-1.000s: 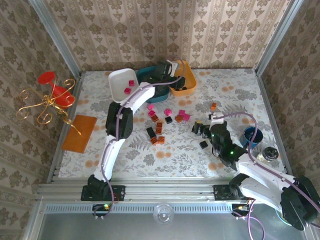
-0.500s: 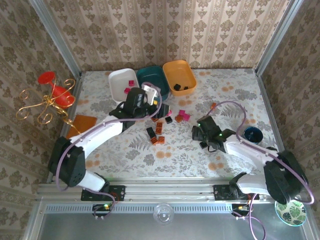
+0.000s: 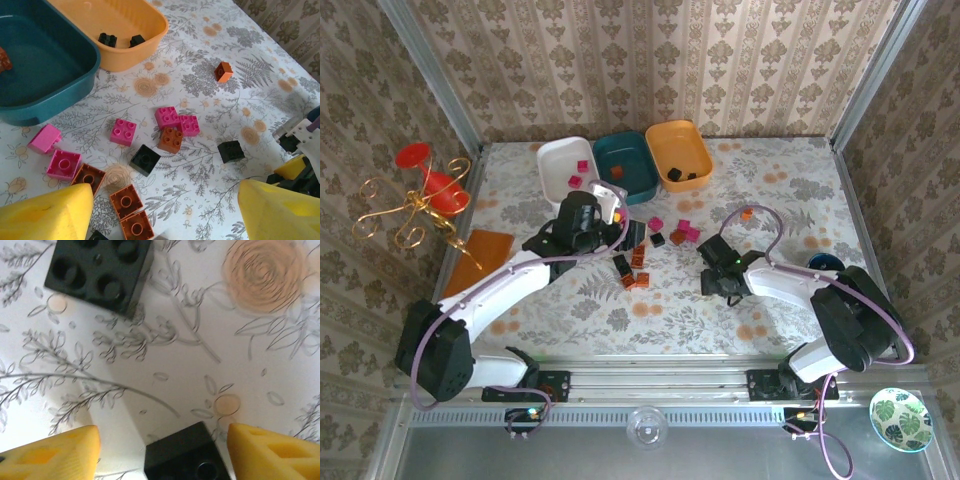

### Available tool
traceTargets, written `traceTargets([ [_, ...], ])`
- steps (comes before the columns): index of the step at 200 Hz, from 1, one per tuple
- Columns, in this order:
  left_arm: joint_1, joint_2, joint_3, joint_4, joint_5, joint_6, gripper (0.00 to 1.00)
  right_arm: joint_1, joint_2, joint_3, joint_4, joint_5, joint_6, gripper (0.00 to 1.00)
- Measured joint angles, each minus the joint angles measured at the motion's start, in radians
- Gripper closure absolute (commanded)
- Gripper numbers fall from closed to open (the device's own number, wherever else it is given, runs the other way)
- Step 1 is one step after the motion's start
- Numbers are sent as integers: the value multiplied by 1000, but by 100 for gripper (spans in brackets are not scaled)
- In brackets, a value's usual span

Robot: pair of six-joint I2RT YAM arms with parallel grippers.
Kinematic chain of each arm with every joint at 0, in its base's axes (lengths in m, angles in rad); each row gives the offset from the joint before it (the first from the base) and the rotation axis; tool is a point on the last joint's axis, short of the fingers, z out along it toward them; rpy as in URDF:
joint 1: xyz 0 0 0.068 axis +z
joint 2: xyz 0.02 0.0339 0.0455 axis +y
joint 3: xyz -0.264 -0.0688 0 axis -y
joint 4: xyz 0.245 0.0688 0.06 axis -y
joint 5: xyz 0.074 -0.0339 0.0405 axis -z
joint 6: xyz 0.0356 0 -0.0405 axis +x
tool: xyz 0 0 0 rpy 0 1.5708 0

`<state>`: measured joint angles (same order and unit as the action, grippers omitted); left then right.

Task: Sort the legos into containers by color
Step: Pick up the lego from the bottom-center of the table, then place the lego in the container.

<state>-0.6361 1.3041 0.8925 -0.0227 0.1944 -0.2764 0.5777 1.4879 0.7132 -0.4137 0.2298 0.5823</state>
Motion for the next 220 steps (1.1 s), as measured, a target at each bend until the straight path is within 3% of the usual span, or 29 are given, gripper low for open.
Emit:
traceTargets([
  [90, 24, -2, -51, 0, 0, 4, 23, 28, 0, -3, 3, -25, -2, 63],
  [162, 64, -71, -71, 1, -15, 5, 22, -8, -146, 28, 195, -76, -33, 65],
  [189, 83, -86, -80, 2, -19, 5, 22, -93, -43, 161, 330, -92, -33, 65],
  [220, 93, -88, -86, 0, -18, 7, 21, -173, 211, 402, 458, -114, -32, 65],
])
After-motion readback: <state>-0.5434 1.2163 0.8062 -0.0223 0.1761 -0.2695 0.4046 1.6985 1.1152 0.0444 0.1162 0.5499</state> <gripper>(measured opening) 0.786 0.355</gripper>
